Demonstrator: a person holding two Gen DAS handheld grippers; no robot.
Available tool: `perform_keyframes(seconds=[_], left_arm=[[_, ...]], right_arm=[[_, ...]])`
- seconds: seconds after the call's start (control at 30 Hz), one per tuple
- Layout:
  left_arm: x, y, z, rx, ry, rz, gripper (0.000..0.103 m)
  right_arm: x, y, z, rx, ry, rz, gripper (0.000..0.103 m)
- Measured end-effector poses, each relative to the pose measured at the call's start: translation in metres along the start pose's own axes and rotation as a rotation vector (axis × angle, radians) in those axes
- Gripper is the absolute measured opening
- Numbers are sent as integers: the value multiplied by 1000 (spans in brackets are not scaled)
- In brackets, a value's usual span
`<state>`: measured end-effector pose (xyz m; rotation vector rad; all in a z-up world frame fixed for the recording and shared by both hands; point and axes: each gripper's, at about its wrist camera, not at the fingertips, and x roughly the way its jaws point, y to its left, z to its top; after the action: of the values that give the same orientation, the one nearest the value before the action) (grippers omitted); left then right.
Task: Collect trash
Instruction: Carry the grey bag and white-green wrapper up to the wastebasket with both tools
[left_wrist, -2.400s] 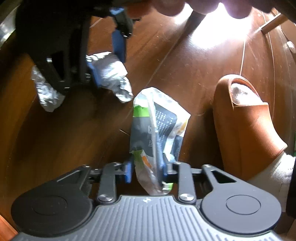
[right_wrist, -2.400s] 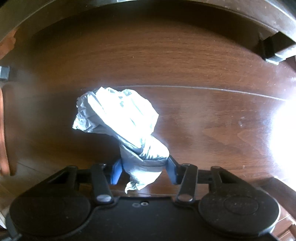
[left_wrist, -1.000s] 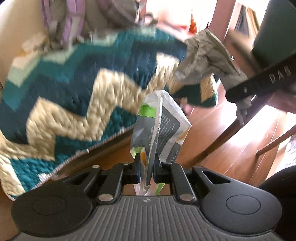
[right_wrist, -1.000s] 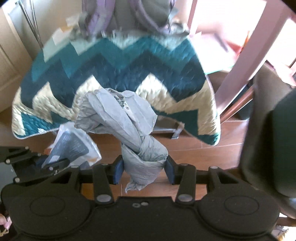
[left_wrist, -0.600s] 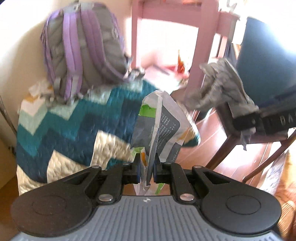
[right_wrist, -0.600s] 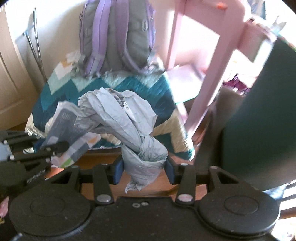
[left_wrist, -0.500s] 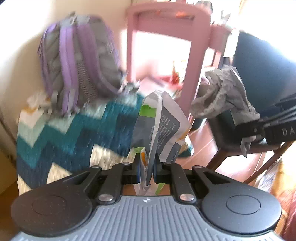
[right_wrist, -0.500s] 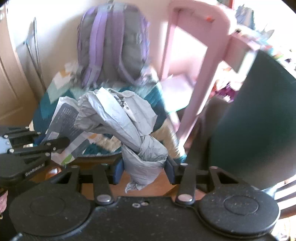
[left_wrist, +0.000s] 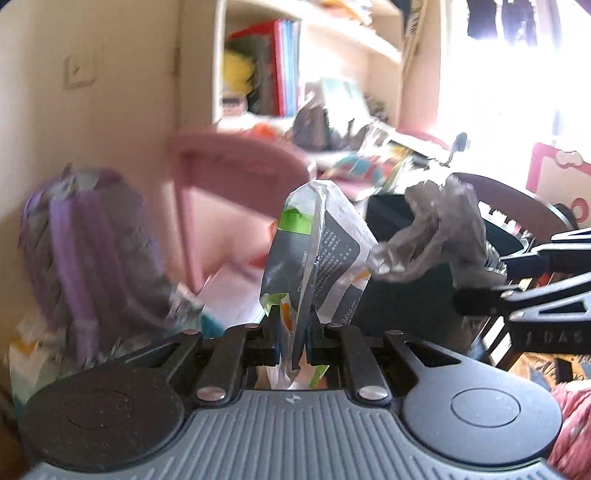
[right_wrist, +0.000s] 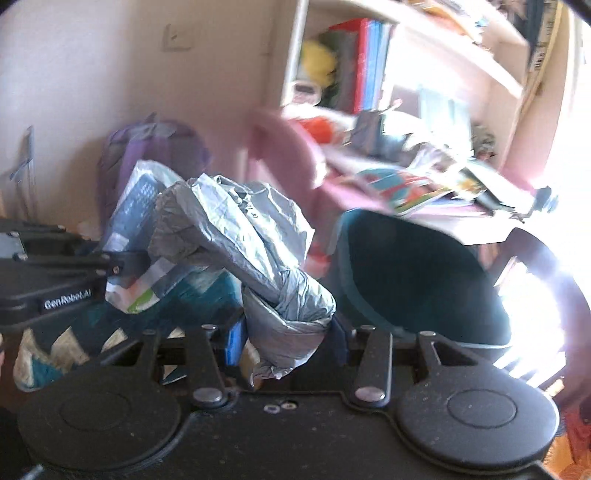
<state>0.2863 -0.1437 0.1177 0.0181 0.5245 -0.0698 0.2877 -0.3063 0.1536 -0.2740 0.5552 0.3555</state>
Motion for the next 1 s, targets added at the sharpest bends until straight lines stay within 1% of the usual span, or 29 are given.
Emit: perform_keyframes(seconds=[0.1,0.23,0.4,0.47,0.6,0.73,0.9,1.0], left_arm=[[3,-24,27,26,-23,-32,12],[17,-53,57,34,-27,-80,12],[46,-86,89,46,-13,-113,12],[60,-99,98,47,11,-133,12],[89,-124,103,28,66,-165,12],[116,-140,106,33,106,-160,12],[150,-153,109,65,166,-139,12],[166,-159,111,96,194,-125,12]], right_arm=[[-4,-24,4,31,-25,-40,45],[-4,-58,11,73,-47,-92,45],[8,-103,14,135,-44,-162,45],[14,-119,11,164,-31,-181,45],[35,-143,6,206,0,-226,45],[57,-160,0,221,45,-245,45],[77,-167,-6,226,87,-257,46],[85,-164,-9,203,108,-255,47]])
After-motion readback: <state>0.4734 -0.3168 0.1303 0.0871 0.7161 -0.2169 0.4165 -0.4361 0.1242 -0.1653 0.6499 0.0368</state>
